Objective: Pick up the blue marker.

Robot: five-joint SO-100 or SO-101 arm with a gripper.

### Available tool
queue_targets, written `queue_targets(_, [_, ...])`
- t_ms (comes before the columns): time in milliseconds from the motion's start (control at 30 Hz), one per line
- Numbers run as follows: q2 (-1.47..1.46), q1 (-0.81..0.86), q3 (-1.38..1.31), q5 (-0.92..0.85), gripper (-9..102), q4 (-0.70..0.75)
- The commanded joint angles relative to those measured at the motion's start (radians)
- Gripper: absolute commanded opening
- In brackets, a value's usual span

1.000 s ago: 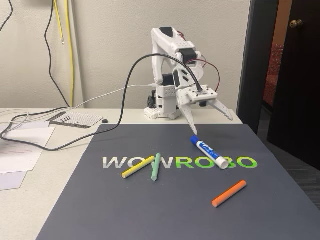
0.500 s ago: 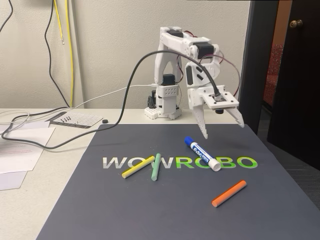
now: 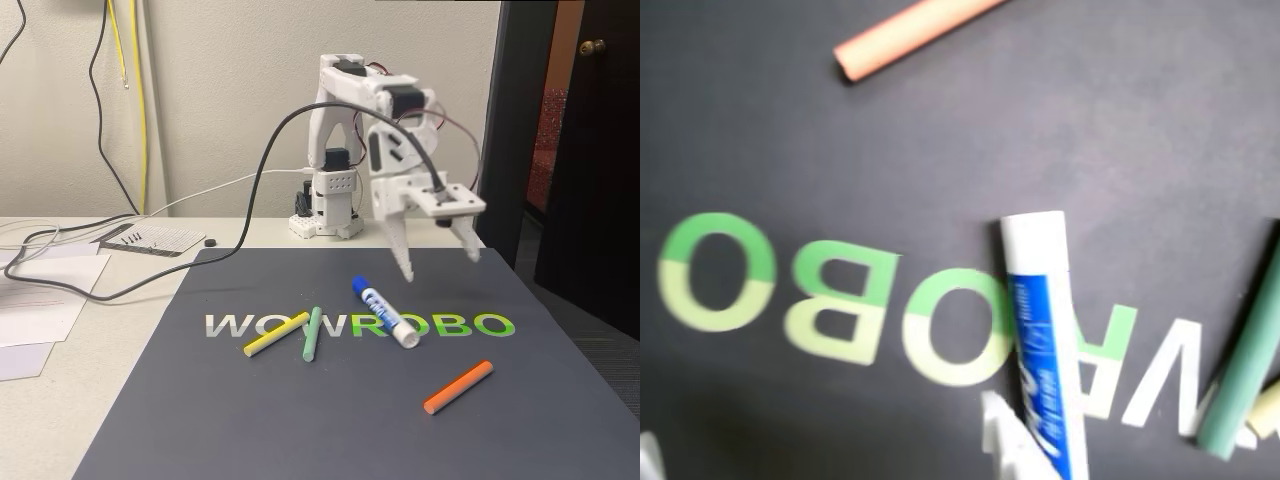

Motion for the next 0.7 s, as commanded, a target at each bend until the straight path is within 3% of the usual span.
queue_targets(0, [0.06, 0.012, 0.032, -0.037, 40, -0.094])
queue_targets(400, [0.117, 0.13, 0.032, -0.225, 37, -0.152])
queue_targets(667, [0.133, 0.219, 0.064, -0.245, 37, -0.155])
